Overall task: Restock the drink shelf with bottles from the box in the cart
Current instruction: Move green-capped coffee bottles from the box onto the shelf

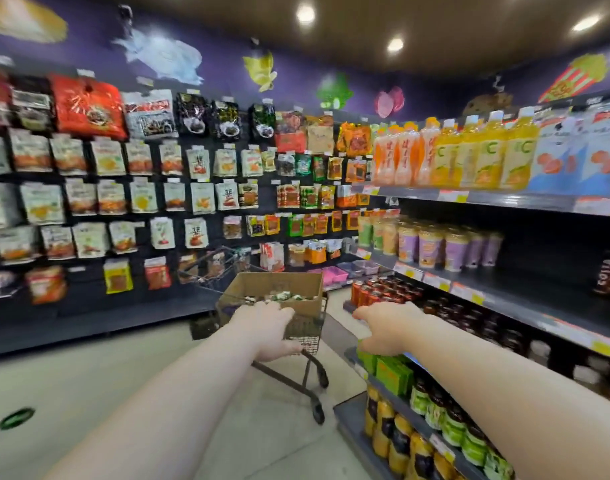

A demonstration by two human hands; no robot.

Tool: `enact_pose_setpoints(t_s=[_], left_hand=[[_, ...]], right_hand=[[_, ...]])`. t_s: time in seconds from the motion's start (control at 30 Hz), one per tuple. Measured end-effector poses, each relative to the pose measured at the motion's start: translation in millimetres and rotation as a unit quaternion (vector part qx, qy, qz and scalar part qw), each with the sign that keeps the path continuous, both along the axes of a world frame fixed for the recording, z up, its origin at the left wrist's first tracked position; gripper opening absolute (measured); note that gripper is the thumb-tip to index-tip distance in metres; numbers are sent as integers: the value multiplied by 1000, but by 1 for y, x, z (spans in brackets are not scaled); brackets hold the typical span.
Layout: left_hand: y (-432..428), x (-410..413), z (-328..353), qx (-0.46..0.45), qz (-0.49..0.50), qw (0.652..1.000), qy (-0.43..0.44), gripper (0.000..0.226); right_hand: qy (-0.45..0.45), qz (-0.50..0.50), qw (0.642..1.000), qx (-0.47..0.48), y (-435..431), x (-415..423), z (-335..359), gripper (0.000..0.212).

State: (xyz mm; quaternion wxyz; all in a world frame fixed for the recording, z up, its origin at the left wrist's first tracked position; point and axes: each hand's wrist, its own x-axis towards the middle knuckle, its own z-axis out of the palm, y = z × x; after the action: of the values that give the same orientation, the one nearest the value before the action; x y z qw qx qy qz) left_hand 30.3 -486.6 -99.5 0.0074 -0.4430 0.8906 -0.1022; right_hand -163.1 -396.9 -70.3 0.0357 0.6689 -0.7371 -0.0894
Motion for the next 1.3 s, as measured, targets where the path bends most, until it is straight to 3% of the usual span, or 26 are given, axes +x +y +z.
enact_pose_setpoints(t_s=[0.17,0.57,0.8,1.3], left_hand=[[-82,16,-26,12,42,999,4,73],[-328,30,-58,44,2,999,11,74],[-421,5,-91,93,-16,996,12,78],[-657,-61,-111,97,47,993,48,72]], right_hand=[[-7,34,999,4,-88,6,-21,52],[-55,-18,998,31,-306,24,-58,49],[-55,-54,995,67,-394,-3,-79,50],[-78,18,995,65,-684,-95,-110,60]])
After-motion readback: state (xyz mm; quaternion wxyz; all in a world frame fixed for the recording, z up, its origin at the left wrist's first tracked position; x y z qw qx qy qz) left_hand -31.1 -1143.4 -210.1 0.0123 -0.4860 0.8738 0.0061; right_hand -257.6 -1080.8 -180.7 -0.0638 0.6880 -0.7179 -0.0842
